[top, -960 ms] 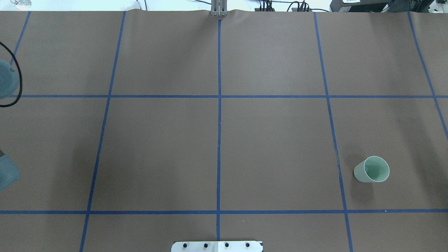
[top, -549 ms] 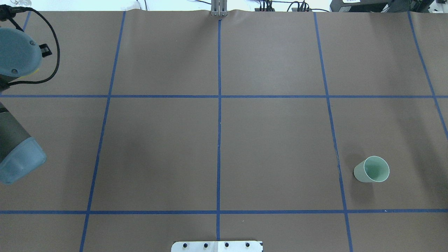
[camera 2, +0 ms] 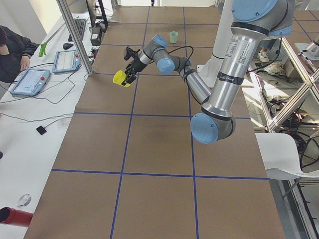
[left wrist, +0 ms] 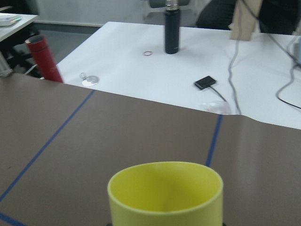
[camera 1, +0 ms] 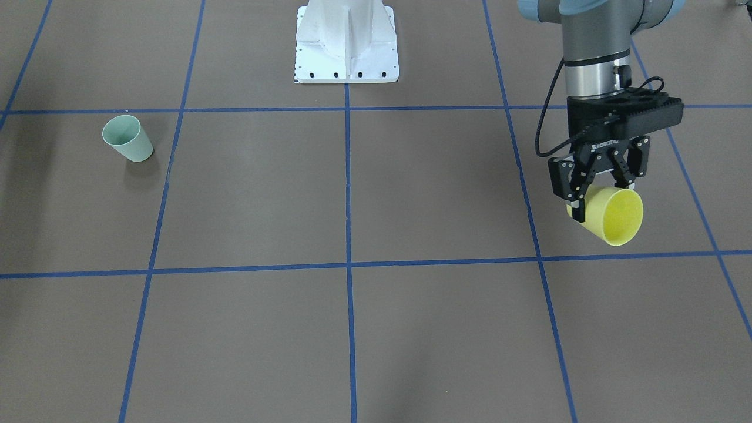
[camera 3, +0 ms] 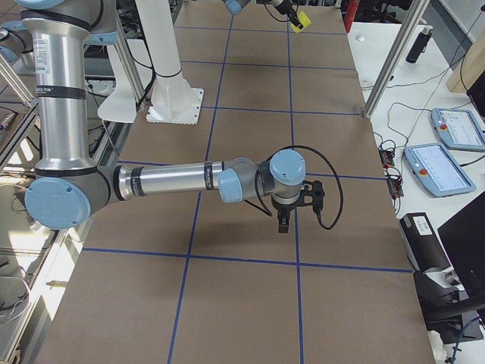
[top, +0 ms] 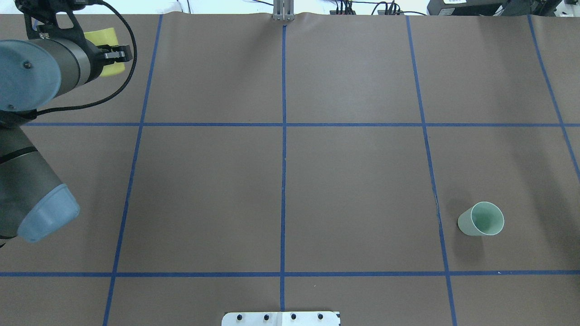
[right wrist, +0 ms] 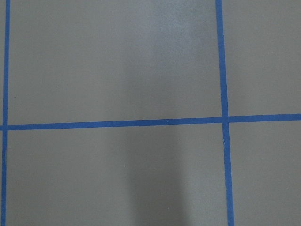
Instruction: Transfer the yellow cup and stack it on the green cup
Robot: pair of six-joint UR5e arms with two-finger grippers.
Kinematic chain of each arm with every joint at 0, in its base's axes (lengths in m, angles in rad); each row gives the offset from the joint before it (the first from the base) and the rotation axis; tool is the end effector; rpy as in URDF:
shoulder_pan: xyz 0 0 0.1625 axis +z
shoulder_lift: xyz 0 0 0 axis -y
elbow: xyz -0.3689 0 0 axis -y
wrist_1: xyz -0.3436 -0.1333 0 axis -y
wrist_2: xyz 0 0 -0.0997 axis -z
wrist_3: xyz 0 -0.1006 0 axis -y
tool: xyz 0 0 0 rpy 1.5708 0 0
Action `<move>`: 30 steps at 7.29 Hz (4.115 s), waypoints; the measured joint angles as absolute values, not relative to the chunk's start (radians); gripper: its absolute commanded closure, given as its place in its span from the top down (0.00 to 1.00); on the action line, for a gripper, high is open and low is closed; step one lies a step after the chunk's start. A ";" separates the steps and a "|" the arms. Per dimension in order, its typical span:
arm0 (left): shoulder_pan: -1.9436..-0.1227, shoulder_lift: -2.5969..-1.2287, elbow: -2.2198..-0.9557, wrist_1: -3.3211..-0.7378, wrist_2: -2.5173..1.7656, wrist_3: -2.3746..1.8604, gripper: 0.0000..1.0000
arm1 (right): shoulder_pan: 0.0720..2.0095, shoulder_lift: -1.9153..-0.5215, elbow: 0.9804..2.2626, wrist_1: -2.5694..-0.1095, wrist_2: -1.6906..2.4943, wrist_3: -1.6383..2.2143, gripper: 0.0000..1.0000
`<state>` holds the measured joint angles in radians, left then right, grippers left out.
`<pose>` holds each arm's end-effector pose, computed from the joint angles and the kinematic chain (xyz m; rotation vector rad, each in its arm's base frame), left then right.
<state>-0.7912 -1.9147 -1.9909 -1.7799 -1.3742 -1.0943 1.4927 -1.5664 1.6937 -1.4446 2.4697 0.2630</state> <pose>0.2499 -0.4703 0.2452 0.7247 0.6787 -0.3842 0.0189 -0.4575 0.5234 0.0810 -0.9207 0.0576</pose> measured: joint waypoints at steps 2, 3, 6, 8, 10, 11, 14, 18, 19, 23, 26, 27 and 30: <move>-0.762 -1.912 -1.895 -2.046 -1.476 -0.936 0.00 | 1.444 -1.521 1.695 -1.442 2.469 0.293 0.99; -0.746 -1.910 -1.842 -2.158 -1.503 -0.834 0.00 | 1.403 -1.486 1.694 -1.442 2.466 0.345 0.99; -0.721 -1.911 -1.782 -2.347 -1.708 -0.622 0.00 | 1.249 -1.354 1.689 -1.442 2.451 0.548 0.99; -0.711 -1.934 -1.779 -2.407 -1.791 -0.608 0.00 | 1.174 -1.264 1.693 -1.442 2.447 0.628 0.98; -0.654 -1.954 -1.777 -2.472 -1.805 -0.607 0.00 | 1.094 -1.170 1.705 -1.403 2.447 0.664 0.98; -0.621 -1.969 -1.779 -2.485 -1.806 -0.607 0.00 | 1.045 -1.144 1.708 -1.318 2.436 0.707 0.98; -0.537 -2.012 -1.765 -2.547 -1.832 -0.582 0.00 | 0.931 -1.073 1.694 -1.106 2.417 0.907 0.98; -0.469 -2.039 -1.738 -2.609 -1.837 -0.568 0.00 | 0.822 -0.980 1.690 -1.085 2.414 0.956 0.95; -0.463 -2.056 -1.723 -2.612 -1.835 -0.568 0.00 | 0.804 -0.972 1.688 -1.085 2.413 0.957 0.95; -0.460 -2.121 -1.639 -2.678 -1.833 -0.568 0.00 | 0.773 -0.965 1.676 -1.085 2.412 0.961 0.92; -0.464 -2.123 -1.523 -2.875 -1.832 -0.565 0.00 | 0.771 -0.967 1.672 -1.088 2.427 0.968 0.91; -0.465 -2.124 -1.507 -2.913 -1.832 -0.565 0.00 | 0.771 -0.968 1.670 -1.089 2.433 0.975 0.90; -0.466 -2.129 -1.498 -2.970 -1.828 -0.566 0.00 | 0.768 -0.971 1.665 -1.091 2.446 0.996 0.87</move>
<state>-0.4655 -2.1287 -1.4980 -2.9699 -1.8281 -0.5660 0.7682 -0.9709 1.6654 -1.0910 2.4461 0.9956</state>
